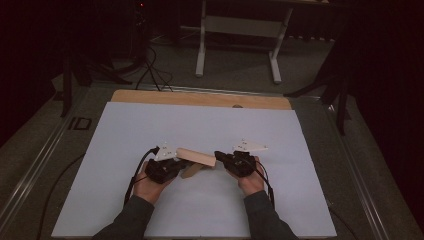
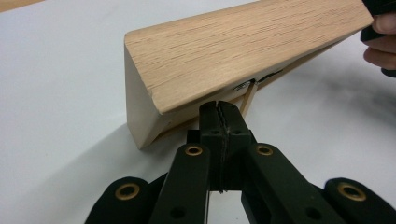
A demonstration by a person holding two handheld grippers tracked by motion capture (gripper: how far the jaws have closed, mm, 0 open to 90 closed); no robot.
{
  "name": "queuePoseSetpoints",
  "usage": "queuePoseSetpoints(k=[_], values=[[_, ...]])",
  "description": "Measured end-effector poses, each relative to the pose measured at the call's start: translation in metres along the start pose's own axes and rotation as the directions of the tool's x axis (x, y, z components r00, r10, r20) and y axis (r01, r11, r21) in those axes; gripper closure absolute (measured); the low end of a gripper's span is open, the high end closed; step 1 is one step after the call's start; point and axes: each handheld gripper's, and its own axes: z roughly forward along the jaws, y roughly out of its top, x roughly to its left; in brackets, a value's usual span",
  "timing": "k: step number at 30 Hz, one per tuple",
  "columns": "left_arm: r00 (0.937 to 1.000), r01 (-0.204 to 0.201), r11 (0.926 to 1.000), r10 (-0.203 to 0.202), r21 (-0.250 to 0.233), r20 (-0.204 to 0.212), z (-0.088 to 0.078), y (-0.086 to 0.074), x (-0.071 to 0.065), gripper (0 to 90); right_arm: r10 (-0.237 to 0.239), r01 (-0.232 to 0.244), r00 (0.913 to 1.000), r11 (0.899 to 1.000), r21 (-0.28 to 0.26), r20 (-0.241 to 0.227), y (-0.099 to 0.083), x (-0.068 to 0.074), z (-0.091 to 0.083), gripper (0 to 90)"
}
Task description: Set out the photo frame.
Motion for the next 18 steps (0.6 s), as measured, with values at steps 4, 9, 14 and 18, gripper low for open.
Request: queuePoseSetpoints(k=[4, 9, 14, 18], values=[[1.0000, 0.006, 1.0000, -0.006, 0.001, -0.006, 0.0013, -0.0001, 0.0011, 89.7, -0.006, 0.006, 1.0000, 1.000, 0.000, 0.001, -0.0004, 0.0007, -0.0011, 89.7], [0.9999, 0.011, 0.9999, -0.011, 0.001, -0.008, 0.0025, -0.0002, 0.0015, 89.7, -0.010, 0.010, 0.9999, 1.000, -0.001, -0.001, -0.0016, 0.0019, -0.0030, 89.7], [0.9997, 0.026, 0.9996, -0.026, -0.009, 0.001, 0.0022, 0.0008, 0.0011, 89.7, -0.022, 0.022, 0.9997, 1.000, 0.004, -0.009, -0.0018, 0.0047, -0.0036, 89.7], [0.9996, 0.026, 0.9995, -0.026, -0.018, 0.009, 0.0012, 0.0029, -0.0011, 89.7, -0.040, 0.040, 0.9990, 0.999, 0.007, -0.020, -0.0018, 0.0082, -0.0029, 89.7]])
